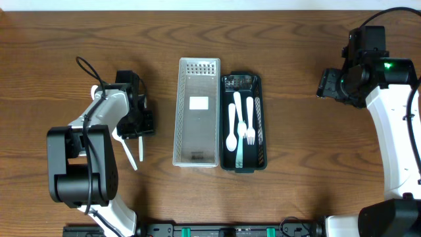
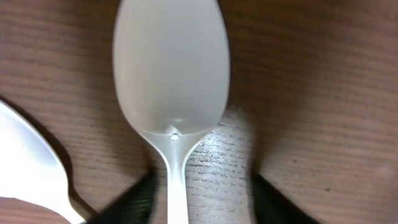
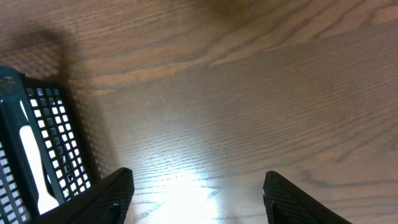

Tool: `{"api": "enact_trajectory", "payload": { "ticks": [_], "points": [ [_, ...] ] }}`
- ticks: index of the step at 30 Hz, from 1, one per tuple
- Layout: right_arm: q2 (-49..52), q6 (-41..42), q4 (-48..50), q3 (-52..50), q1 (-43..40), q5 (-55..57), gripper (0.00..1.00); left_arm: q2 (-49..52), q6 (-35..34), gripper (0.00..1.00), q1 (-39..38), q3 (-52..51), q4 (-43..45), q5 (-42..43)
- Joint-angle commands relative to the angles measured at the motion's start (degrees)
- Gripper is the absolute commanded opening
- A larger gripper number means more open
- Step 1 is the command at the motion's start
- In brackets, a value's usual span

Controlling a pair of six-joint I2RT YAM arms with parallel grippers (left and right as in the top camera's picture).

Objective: Pack container

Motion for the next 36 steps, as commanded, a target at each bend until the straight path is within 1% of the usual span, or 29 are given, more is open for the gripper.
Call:
{"api": "enact_trajectory", "payload": {
  "ticks": [1, 6, 9, 11, 15, 20, 25, 28, 30, 34, 36],
  "points": [
    [0.39, -0.94, 0.07, -0.26, -0.33, 0.22, 0.7, 1.16, 0.52, 0.33, 0.24, -0.83, -0.15, 0.39],
    [0.39, -0.96, 0.07, -0.26, -0.33, 0.24, 0.71, 1.16, 0.52, 0.2, 0.24, -0.83, -0.15, 0.39],
    [0.39, -0.96, 0.09, -0.26, -0.33, 0.24, 0.71, 1.16, 0.52, 0.19, 0.24, -0.83, -0.15, 0.37],
    [0.39, -0.96, 0.11, -0.26, -0.33, 0.26, 0.71, 1.16, 0.52, 0.11, 0.24, -0.83, -0.15, 0.37],
    [0.39, -0.96, 0.11, -0.26, -0.33, 0.26, 0.71, 1.16, 0.52, 0.06, 0.24, -0.81, -0.13, 0.37],
    [0.37, -0.96, 0.09, -0.26, -0.33, 0.24, 0.71, 0.52, 0.42, 0.06, -0.04, 0.72, -1.99, 0.42],
    [0.39, -0.96, 0.2, -0.26, -0.33, 0.26, 0.71, -4.07, 0.07, 0.06, -2.73, 7.08, -9.44, 0.42],
    [0.39, -0.96, 0.39, -0.26, -0.33, 0.26, 0.71, -9.42, -0.63, 0.06, -6.67, 12.9, -15.08, 0.42],
    [0.39, -0.96, 0.39, -0.26, -0.33, 0.26, 0.71, -12.94, -2.08, 0.06, -9.84, 16.0, -17.35, 0.39],
    [0.39, -0.96, 0.55, -0.26, -0.33, 0.26, 0.71, -19.39, -6.01, 0.06, -17.84, 18.08, -15.54, 0.37],
    [0.39, -0.96, 0.79, -0.26, -0.33, 0.26, 0.71, -19.93, -8.48, 0.06, -20.85, 18.05, -14.62, 0.37]
  ]
}}
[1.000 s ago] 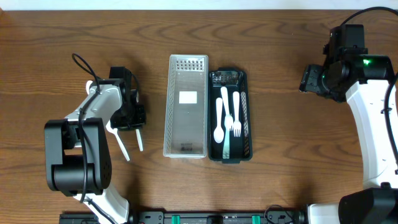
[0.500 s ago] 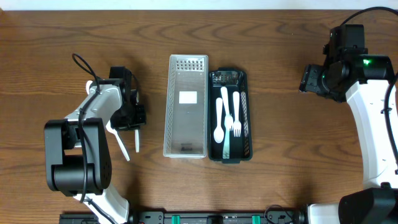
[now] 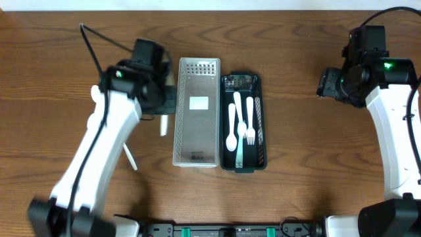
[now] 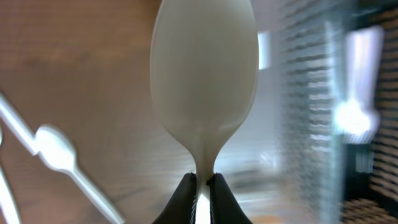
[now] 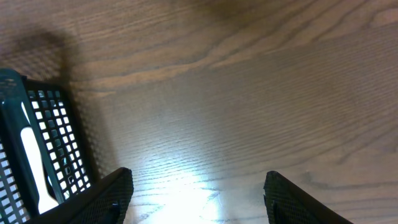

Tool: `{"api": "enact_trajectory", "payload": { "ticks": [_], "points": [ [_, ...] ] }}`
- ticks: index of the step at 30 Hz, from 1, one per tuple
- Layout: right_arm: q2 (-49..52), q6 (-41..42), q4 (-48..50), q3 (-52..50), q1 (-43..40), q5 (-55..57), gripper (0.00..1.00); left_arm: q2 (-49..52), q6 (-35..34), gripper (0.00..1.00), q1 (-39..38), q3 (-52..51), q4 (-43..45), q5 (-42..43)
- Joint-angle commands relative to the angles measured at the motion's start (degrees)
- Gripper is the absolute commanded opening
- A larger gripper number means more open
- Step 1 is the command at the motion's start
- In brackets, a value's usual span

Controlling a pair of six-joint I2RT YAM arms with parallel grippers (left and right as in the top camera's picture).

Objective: Pack container

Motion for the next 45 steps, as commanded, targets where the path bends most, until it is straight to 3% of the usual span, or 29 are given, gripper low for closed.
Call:
{"api": "enact_trajectory", "payload": {
  "ticks": [1, 15, 19, 25, 27, 31, 35, 38, 45],
  "points": [
    [0.39, -0.94, 0.44, -0.24, -0.33, 0.24, 0.71, 0.15, -5.42, 0.06, -3.78, -0.39, 0.17, 0.17],
    [0.39, -0.94, 0.46, -0.24, -0.33, 0.22, 0.71, 14.23, -7.85, 0.06, -10.23, -2.4, 4.37, 0.46],
    [0.39, -1.16, 0.44, -0.24, -0.33, 0.24, 0.71, 14.38, -6.73, 0.27, -10.86, -2.21, 5.05, 0.37],
    [0.39, -1.6, 0.28, -0.24, -0.33, 0.44, 0.71, 8.79, -5.27, 0.4, -6.99, 0.26, 1.01, -6.38],
    [0.39, -1.86, 0.09, -0.24, -0.33, 0.44, 0.71, 4.9, -5.29, 0.49, -3.48, 0.24, -1.09, -8.85],
    [0.39, -2.01, 0.22, -0.24, -0.33, 0.44, 0.71, -2.38, -7.04, 0.79, 7.13, 0.2, -4.9, -9.51],
    [0.39, -2.01, 0.55, -0.24, -0.33, 0.42, 0.71, -7.21, -10.01, 0.9, 18.45, -1.31, -5.57, -8.46],
    [0.39, -2.01, 0.66, -0.24, -0.33, 0.42, 0.71, -8.0, -10.38, 0.94, 24.72, -3.78, -5.53, -5.73],
    [0.39, -1.99, 0.74, -0.24, -0.33, 0.42, 0.71, -4.85, -8.68, 0.97, 29.88, -15.8, 0.02, -3.58]
  ]
}}
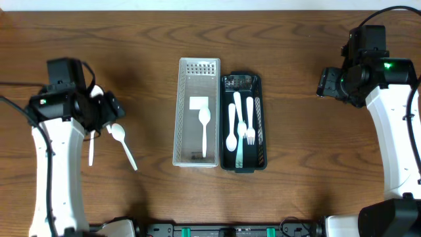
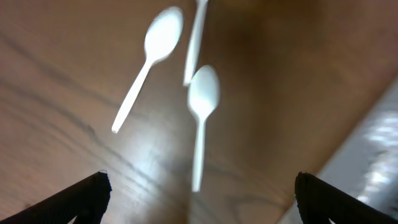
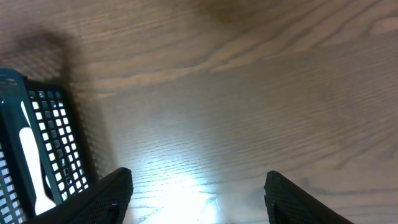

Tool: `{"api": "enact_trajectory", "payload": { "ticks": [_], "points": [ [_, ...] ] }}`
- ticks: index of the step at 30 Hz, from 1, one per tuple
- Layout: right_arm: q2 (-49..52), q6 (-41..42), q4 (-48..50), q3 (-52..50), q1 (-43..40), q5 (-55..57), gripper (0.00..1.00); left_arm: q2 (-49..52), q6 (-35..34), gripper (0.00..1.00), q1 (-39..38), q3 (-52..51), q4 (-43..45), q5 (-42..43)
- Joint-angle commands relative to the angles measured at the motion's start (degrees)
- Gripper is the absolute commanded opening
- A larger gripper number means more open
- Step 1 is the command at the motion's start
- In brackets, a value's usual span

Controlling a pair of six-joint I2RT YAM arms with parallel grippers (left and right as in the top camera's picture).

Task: Pack container
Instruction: 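Return the left gripper to the spoons and grasp another white spoon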

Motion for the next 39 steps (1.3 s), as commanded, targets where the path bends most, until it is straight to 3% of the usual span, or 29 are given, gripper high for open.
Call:
{"api": "enact_trajectory", "payload": {
  "ticks": [1, 6, 16, 31, 34, 39],
  "points": [
    [0.39, -0.76, 0.02, -0.15, -0.33, 0.39, 0.72, 2.89, 0.76, 0.97, 0.57, -6.16, 3.02, 3.19],
    [0.39, -0.76, -0.02, -0.15, -0.33, 0.42, 0.71, 7.58, 0.76, 0.97, 0.52, -12.35, 9.05, 4.04],
    [0.39, -0.79, -0.02, -0.15, -0.33, 0.42, 0.71, 16.17, 3.56, 0.97, 0.52, -14.73, 16.83, 7.76],
    [0.39, -0.79, -0.17, -0.15, -0.33, 0.42, 0.71, 21.9, 4.2, 0.94, 0.52, -14.73, 18.67, 8.09],
    [0.39, -0.76, -0.17, -0.15, -0.33, 0.42, 0.71, 21.9, 4.2, 0.78, 0.52, -14.73, 18.45, 8.09],
    [0.39, -0.79, -0.2, -0.15, -0.33, 0.42, 0.71, 21.9, 4.17, 0.29, 0.52, -14.73, 18.21, 8.09]
  ]
}}
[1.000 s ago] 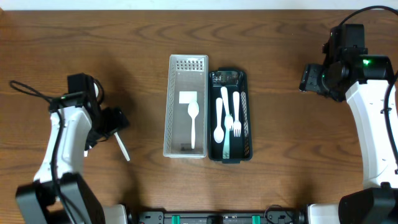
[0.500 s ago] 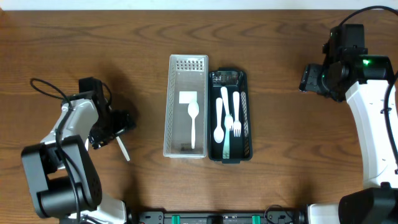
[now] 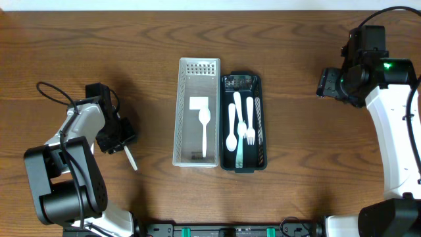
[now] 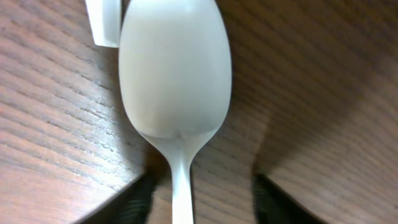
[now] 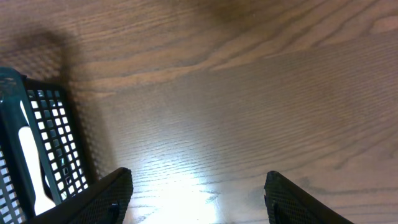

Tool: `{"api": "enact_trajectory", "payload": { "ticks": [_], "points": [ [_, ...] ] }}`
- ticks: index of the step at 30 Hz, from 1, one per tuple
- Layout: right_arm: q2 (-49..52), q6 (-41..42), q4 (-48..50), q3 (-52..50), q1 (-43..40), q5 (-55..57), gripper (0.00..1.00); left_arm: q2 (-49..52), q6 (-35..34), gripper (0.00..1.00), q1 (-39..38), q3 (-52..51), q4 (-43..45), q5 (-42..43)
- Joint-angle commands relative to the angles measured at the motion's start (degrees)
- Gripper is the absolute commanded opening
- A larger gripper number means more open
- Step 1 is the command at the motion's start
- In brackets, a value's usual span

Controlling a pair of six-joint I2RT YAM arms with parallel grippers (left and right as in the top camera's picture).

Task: Pack container
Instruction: 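Return the left gripper to the spoons and grasp another white spoon, then carry the spoon into the grey basket and release it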

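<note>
A white plastic spoon [image 4: 175,74] lies on the wooden table, its handle [image 3: 131,158] sticking out from under my left arm. My left gripper [image 4: 202,194] is down at the table and open, one finger on each side of the spoon's handle. The clear bin [image 3: 177,112] in the middle holds one white spoon [image 3: 204,128]. Beside it the black basket [image 3: 262,131] holds several white utensils. My right gripper [image 5: 196,186] hangs open over bare wood, right of the basket [image 5: 43,137].
The blunt end of another white utensil [image 4: 104,22] lies just beyond the spoon's bowl. The bin and basket stand side by side, touching, at the table's middle. The right arm [image 3: 388,118] runs along the right edge.
My left gripper was open high above two loose spoons on the left. Now it is low at the table, still open, astride one spoon's handle. The right arm has not moved.
My left gripper stood open around a spoon on the table's left. Then it was shut on that spoon beside the clear bin. Later the spoon lay in the bin and the gripper was open over the left side. Now it straddles another spoon.
</note>
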Motion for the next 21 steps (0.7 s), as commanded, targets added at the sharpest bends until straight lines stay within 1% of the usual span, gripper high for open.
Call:
{"api": "enact_trajectory", "payload": {
  "ticks": [1, 2, 3, 4, 5, 8, 9, 15, 18, 21],
  "points": [
    [0.39, -0.76, -0.11, -0.04, -0.33, 0.39, 0.71, 0.79, 0.72, 0.24, 0.13, -0.33, -0.55, 0.33],
    [0.39, -0.76, -0.11, -0.04, -0.33, 0.39, 0.71, 0.79, 0.72, 0.2, 0.13, -0.33, -0.57, 0.33],
    [0.39, -0.76, -0.11, -0.04, -0.33, 0.39, 0.71, 0.79, 0.72, 0.18, 0.13, -0.33, -0.57, 0.33],
    [0.39, -0.76, -0.11, -0.04, -0.33, 0.39, 0.71, 0.79, 0.72, 0.14, 0.13, -0.33, -0.57, 0.33],
    [0.39, -0.76, -0.11, -0.04, -0.33, 0.39, 0.71, 0.79, 0.72, 0.11, 0.13, -0.33, -0.55, 0.33],
    [0.39, -0.76, -0.13, -0.04, -0.33, 0.39, 0.71, 0.79, 0.72, 0.09, 0.13, -0.33, -0.55, 0.33],
    [0.39, -0.76, -0.13, -0.04, -0.33, 0.39, 0.71, 0.79, 0.72, 0.06, 0.13, -0.33, -0.57, 0.33],
    [0.39, -0.76, -0.13, -0.04, -0.33, 0.39, 0.71, -0.48, 0.96, 0.06, 0.11, 0.61, -1.57, 0.33],
    [0.39, -0.76, -0.13, -0.04, -0.33, 0.39, 0.71, -3.45, 1.18, 0.06, -1.05, 3.5, -5.38, 0.35],
    [0.39, -0.76, -0.09, -0.04, -0.33, 0.39, 0.71, -8.28, 1.2, 0.06, -4.66, 7.39, -9.92, 0.33]
  ]
}}
